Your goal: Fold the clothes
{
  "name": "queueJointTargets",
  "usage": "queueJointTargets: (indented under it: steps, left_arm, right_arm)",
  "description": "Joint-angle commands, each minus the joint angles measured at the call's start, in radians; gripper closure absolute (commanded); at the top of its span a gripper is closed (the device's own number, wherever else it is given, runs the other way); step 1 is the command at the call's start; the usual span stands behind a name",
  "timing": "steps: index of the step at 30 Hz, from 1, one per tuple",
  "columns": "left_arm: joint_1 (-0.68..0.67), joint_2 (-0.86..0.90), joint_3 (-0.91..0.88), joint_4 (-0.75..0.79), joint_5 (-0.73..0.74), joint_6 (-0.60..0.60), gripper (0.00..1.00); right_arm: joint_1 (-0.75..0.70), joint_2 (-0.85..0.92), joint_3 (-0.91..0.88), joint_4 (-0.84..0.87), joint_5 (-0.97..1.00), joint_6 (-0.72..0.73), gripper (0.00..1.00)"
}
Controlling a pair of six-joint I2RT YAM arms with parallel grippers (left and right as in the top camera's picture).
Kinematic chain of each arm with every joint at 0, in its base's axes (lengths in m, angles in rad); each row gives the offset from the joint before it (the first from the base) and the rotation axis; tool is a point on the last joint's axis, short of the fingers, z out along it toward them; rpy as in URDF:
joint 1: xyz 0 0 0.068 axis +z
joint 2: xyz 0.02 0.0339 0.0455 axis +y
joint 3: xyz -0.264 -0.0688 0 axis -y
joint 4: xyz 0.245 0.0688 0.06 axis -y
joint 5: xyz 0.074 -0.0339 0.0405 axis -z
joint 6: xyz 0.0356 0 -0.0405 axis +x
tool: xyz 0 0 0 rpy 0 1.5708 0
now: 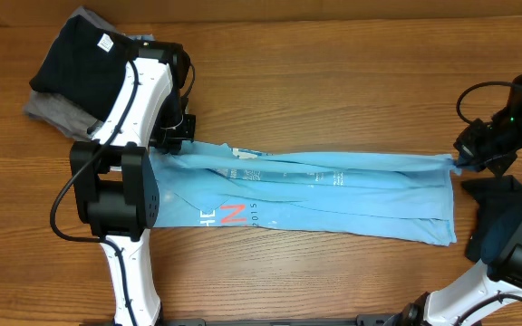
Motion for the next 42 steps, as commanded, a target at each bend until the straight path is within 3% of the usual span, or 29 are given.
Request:
queueJointTargets:
  steps: [1,10,11,13,14,18,21,26,29,34,37,42]
  left_arm:
    - [-0.002,-0.013,-0.004,-0.004,-0.037,-0.003,0.96]
    - [0.000,-0.013,-0.004,-0.025,-0.039,0.024,0.93]
    - [0.000,-0.013,-0.004,-0.027,-0.039,0.023,0.92]
    - [-0.001,-0.012,-0.004,-0.038,-0.037,0.023,0.77]
    - [-0.002,-0.013,-0.004,-0.044,-0.035,0.023,0.71]
    - [-0.002,-0.013,-0.004,-0.061,-0.036,0.024,0.59]
    - [0.002,-0.013,-0.004,-0.064,-0.035,0.023,0.56]
    - [-0.002,-0.013,-0.004,-0.040,0.042,0.025,0.57]
    - [-0.011,-0.013,-0.003,-0.017,0.113,0.058,0.67]
    - [-0.018,-0.071,-0.003,-0.006,0.121,0.057,0.71]
    - [-0.015,-0.163,-0.003,-0.001,0.118,0.056,0.67]
    - [-0.015,-0.308,-0.004,-0.003,0.109,0.003,0.54]
  right_arm:
    - [-0.003,-0.032,0.021,-0.029,0.074,0.014,0.96]
    - [-0.003,-0.032,0.020,-0.151,0.215,0.081,0.96]
    - [-0.003,-0.032,0.019,-0.156,0.218,0.080,0.89]
    - [-0.003,-0.032,0.019,-0.161,0.224,0.080,0.38]
    - [-0.003,-0.032,0.019,-0.161,0.223,0.080,0.34]
    - [-0.003,-0.032,0.019,-0.142,0.222,0.081,0.33]
    - [-0.003,-0.032,0.019,-0.122,0.222,0.081,0.31]
    - [-0.003,-0.032,0.019,-0.044,0.154,0.052,0.31]
    - [-0.003,-0.032,0.019,0.023,0.046,-0.044,0.30]
    - [-0.004,-0.052,0.019,0.056,-0.103,-0.177,0.47]
    - [-0.013,-0.118,0.019,0.058,-0.167,-0.204,0.46]
    - [-0.042,-0.296,0.019,0.047,-0.205,-0.205,0.36]
